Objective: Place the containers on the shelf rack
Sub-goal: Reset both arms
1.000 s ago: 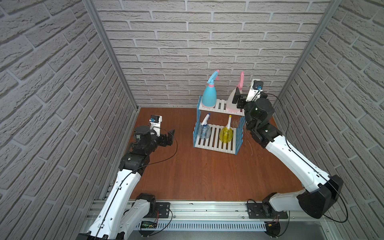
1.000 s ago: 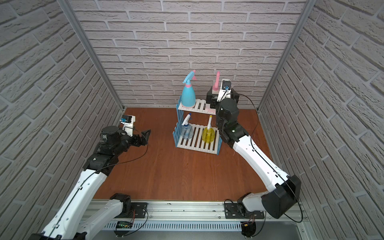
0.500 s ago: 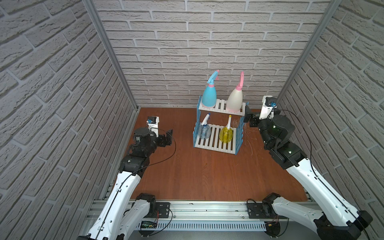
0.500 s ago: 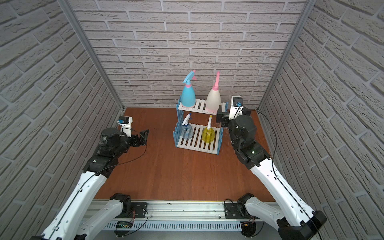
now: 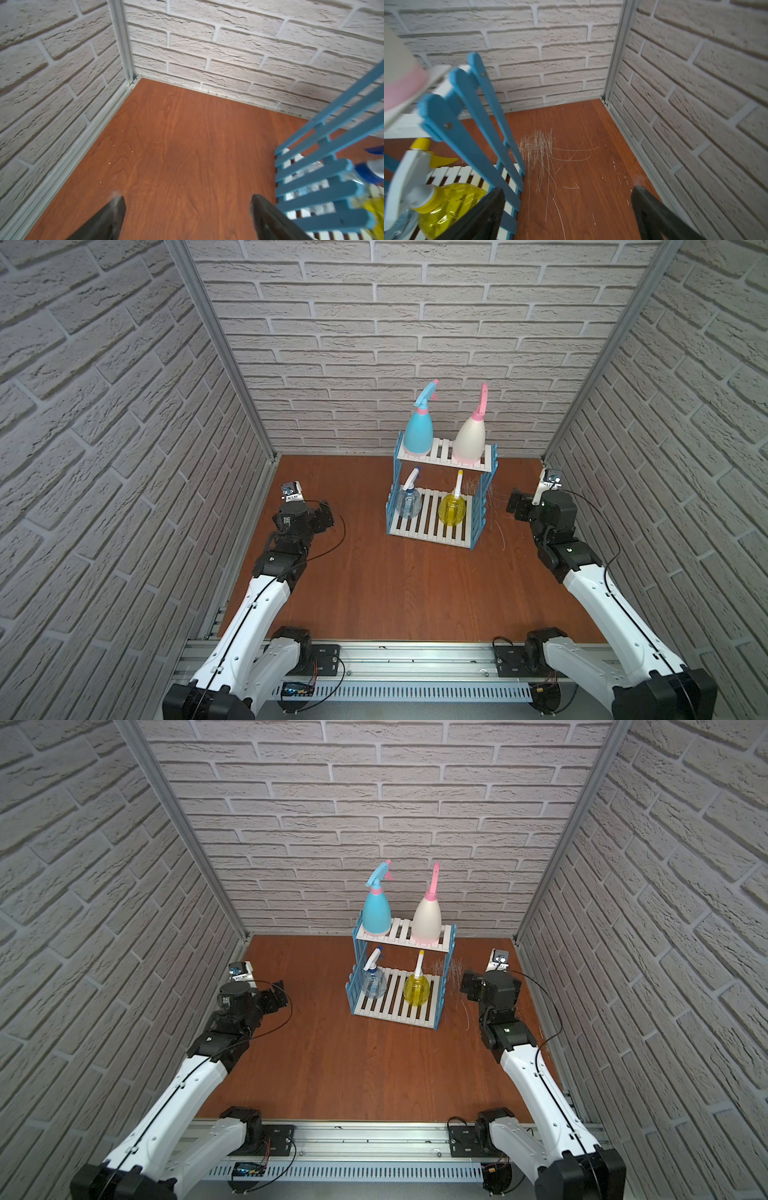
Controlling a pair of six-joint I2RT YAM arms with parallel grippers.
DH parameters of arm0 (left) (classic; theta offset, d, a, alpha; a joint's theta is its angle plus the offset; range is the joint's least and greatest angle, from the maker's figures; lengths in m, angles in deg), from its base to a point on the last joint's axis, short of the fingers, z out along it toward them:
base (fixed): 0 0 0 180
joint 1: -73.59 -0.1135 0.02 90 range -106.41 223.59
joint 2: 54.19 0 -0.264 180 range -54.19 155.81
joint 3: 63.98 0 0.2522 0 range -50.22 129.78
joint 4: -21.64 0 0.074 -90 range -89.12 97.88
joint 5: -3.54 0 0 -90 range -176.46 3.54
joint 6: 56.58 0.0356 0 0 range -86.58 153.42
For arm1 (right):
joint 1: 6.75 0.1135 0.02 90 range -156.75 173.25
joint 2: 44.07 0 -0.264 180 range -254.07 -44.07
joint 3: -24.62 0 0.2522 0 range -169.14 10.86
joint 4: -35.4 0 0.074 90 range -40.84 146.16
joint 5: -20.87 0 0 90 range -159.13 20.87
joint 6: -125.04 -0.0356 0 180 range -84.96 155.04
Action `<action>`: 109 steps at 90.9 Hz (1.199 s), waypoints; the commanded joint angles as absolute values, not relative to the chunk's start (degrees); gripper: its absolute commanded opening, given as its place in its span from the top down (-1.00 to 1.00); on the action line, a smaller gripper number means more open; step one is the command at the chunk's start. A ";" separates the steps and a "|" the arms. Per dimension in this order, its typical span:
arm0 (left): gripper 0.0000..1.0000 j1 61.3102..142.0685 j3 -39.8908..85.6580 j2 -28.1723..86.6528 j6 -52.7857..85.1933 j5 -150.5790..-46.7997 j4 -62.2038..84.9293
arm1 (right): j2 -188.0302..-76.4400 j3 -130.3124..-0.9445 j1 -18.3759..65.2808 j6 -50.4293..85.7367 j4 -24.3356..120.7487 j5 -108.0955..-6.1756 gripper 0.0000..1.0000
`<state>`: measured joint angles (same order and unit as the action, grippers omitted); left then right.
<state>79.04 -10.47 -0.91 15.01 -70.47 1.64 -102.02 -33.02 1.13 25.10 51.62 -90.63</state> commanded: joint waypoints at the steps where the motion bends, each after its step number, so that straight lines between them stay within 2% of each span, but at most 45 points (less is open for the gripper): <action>1: -0.96 75.67 -14.65 2.11 11.91 -67.33 11.98 | -103.89 -28.98 -2.09 21.11 44.77 -87.88 -0.99; 27: -0.96 72.69 -27.03 9.77 20.06 -64.83 35.24 | -113.23 -21.51 -4.11 24.58 31.35 -86.15 -0.99; 47: -0.96 72.70 -28.58 19.93 24.48 -70.70 42.39 | -118.39 -18.86 -4.37 25.28 22.92 -84.39 -0.99; 78: -0.96 72.84 -29.83 23.92 31.45 -76.94 51.66 | -121.50 -15.38 -5.35 27.52 14.58 -82.95 -0.99; 91: -0.97 71.77 -32.27 35.19 31.90 -77.74 67.39 | -122.53 -14.56 -5.35 27.94 12.32 -81.72 -0.99; 97: -0.97 70.69 -28.61 34.15 30.48 -79.18 58.67 | -122.83 -14.33 -5.47 28.10 11.84 -81.20 -0.99; 109: -0.96 68.14 -27.97 34.47 28.51 -81.81 58.10 | -123.81 -13.49 -5.43 29.21 9.33 -78.50 -0.99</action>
